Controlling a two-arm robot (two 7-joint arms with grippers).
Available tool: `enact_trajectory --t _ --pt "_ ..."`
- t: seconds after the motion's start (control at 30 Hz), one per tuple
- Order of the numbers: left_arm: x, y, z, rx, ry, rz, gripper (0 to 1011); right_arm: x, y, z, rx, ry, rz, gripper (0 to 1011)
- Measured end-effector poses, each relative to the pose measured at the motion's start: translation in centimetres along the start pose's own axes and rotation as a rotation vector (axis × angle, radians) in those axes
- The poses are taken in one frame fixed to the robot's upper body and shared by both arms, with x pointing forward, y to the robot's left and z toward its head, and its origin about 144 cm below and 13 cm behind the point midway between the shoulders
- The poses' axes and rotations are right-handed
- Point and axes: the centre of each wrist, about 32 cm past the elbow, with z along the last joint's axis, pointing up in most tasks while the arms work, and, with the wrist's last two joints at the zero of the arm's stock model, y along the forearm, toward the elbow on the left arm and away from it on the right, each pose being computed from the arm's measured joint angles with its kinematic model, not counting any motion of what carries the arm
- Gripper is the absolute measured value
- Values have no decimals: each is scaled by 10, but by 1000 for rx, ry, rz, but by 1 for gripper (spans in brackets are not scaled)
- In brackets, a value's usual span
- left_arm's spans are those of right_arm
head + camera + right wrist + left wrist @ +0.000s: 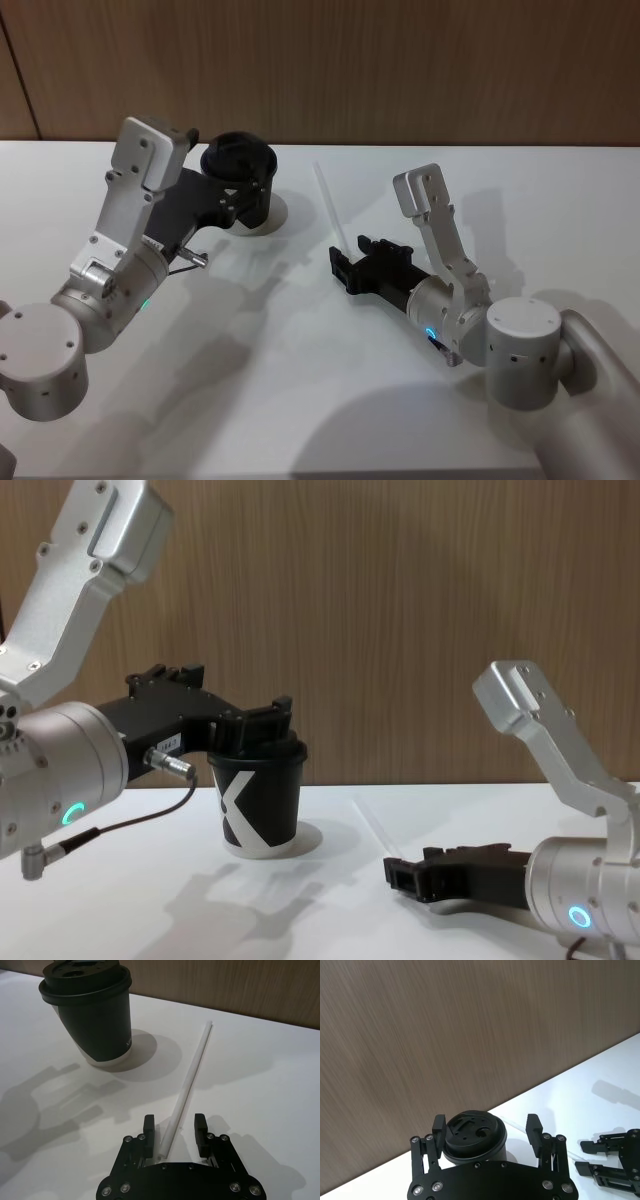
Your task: Pick up the straw with one hand, pass it to the other hand, and insert it into the cup.
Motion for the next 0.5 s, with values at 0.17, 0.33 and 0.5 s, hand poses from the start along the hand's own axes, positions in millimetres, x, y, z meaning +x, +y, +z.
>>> enact_trajectory --t 0.17,0.33,0.5 --pt "0 0 0 0 0 0 1001 0 0 0 0 0 0 446" --pt "0 0 0 0 0 0 1001 0 0 0 0 0 1 419" --pt "0 0 0 0 0 0 1002 0 0 0 0 0 1 390"
